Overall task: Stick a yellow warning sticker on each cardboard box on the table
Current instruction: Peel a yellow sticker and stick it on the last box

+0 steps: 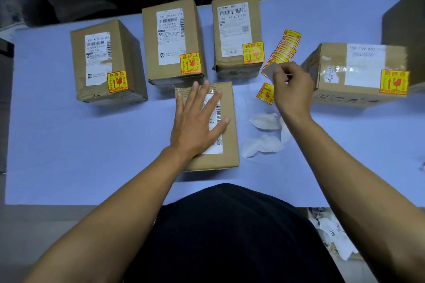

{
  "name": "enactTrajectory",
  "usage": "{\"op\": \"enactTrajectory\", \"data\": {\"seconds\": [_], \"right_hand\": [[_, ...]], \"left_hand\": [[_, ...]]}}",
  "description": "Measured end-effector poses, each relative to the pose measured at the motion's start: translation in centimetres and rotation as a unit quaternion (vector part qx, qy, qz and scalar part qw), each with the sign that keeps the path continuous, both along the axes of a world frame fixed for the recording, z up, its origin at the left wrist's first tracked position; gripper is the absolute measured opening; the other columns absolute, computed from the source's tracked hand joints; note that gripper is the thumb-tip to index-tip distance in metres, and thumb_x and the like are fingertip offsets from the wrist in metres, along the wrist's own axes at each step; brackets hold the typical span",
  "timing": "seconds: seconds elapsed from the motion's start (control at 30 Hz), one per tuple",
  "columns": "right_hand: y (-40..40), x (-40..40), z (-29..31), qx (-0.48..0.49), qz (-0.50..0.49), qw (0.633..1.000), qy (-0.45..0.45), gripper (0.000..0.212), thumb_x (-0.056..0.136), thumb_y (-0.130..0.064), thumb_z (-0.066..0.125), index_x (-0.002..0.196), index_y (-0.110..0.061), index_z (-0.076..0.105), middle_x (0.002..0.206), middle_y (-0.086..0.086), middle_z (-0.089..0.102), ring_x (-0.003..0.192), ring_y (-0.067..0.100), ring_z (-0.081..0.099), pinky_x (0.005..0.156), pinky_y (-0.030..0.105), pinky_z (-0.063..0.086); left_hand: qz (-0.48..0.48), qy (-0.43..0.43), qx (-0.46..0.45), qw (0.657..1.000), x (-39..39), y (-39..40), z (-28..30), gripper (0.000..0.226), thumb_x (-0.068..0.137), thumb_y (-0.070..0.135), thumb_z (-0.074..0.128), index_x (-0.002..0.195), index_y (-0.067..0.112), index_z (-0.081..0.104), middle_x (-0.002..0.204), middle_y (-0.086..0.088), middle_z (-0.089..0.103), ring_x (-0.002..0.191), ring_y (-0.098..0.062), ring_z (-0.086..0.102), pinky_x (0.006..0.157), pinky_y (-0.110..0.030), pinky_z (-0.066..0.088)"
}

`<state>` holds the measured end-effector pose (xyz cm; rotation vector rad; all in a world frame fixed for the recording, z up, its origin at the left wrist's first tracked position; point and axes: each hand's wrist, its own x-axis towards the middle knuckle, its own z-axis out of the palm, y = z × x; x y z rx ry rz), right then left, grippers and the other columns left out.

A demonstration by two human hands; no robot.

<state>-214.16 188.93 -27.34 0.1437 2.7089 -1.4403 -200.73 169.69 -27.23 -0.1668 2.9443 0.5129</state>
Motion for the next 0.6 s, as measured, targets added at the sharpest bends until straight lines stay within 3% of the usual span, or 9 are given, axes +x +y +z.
{"op": "enactTrajectory", "data": {"seconds": [0.1,0.2,0.27,0.33,0.4,0.47,0.53,0.6], "right_hand": [[0.2,2.2,3.9,-0.261,-0.054,0.950,-0.163,0.016,0.096,-0.015,0.061,0.085,-0.019,0.071,0.078,-0.004,0.066,0.074,0.014,0.060,0.060,0.023,0.053],[0.5,5.1,6.4,-0.327,0.021,0.915,-0.236,0.026,0.096,-0.013,0.063,0.077,-0.024,0.076,0.070,-0.014,0.069,0.066,0.005,0.064,0.061,0.020,0.055],[0.2,6.6,7.3,-0.329,0.056,0.912,-0.239,0.035,0.096,-0.011,0.063,0.072,-0.030,0.078,0.070,-0.016,0.070,0.065,0.002,0.066,0.061,0.019,0.055],[-0.5,7.7,7.9,-0.329,0.075,0.911,-0.237,0.027,0.096,-0.010,0.063,0.077,-0.023,0.077,0.074,-0.014,0.072,0.068,0.003,0.068,0.061,0.019,0.054],[-1.2,8.4,8.3,-0.319,0.086,0.915,-0.231,0.019,0.096,-0.010,0.062,0.087,-0.021,0.074,0.075,-0.012,0.072,0.071,0.005,0.069,0.062,0.020,0.054],[-1.7,9.0,8.5,-0.299,0.086,0.927,-0.210,0.020,0.098,-0.009,0.059,0.096,-0.024,0.073,0.078,-0.012,0.073,0.074,0.005,0.069,0.064,0.020,0.055],[-1.4,9.5,8.7,-0.222,0.120,0.958,-0.138,0.030,0.099,-0.007,0.054,0.116,-0.028,0.067,0.093,-0.008,0.072,0.083,0.007,0.068,0.072,0.022,0.055],[-0.7,9.8,8.9,-0.070,0.226,0.972,-0.009,0.046,0.096,-0.001,0.050,0.134,-0.026,0.058,0.116,-0.001,0.067,0.096,0.012,0.065,0.085,0.025,0.053]], "left_hand": [[0.036,0.039,0.073,0.996,0.0,0.2,1.0,0.058,0.096,0.044,0.059,0.147,0.018,0.047,0.164,-0.007,0.025,0.154,-0.027,0.012,0.123,-0.048,0.002],[0.079,0.106,0.167,0.977,-0.2,1.4,2.8,0.041,0.094,0.037,0.062,0.125,0.011,0.066,0.137,-0.008,0.060,0.132,-0.026,0.049,0.113,-0.045,0.036],[0.150,0.070,0.302,0.939,-0.5,2.6,4.6,0.033,0.090,0.045,0.059,0.107,0.018,0.071,0.107,0.001,0.071,0.104,-0.017,0.064,0.095,-0.042,0.051],[0.210,0.020,0.433,0.876,-0.7,3.7,6.2,0.022,0.089,0.040,0.063,0.091,0.019,0.069,0.086,-0.008,0.070,0.084,-0.023,0.066,0.084,-0.049,0.056],[0.238,0.022,0.485,0.841,-0.4,4.1,7.1,0.009,0.093,0.021,0.066,0.086,0.017,0.069,0.077,-0.016,0.066,0.075,-0.023,0.061,0.078,-0.051,0.055],[0.261,0.018,0.518,0.814,0.1,3.9,7.6,0.011,0.096,0.010,0.063,0.089,0.015,0.070,0.082,-0.015,0.070,0.077,-0.020,0.063,0.076,-0.043,0.055],[0.296,-0.018,0.580,0.759,0.6,3.2,8.1,0.012,0.097,0.008,0.061,0.091,0.013,0.070,0.080,-0.005,0.073,0.071,-0.014,0.066,0.069,-0.031,0.057],[0.328,-0.074,0.646,0.685,1.1,2.2,8.7,0.011,0.096,0.006,0.060,0.089,0.010,0.067,0.068,0.001,0.069,0.056,-0.009,0.061,0.059,-0.025,0.057]]}}
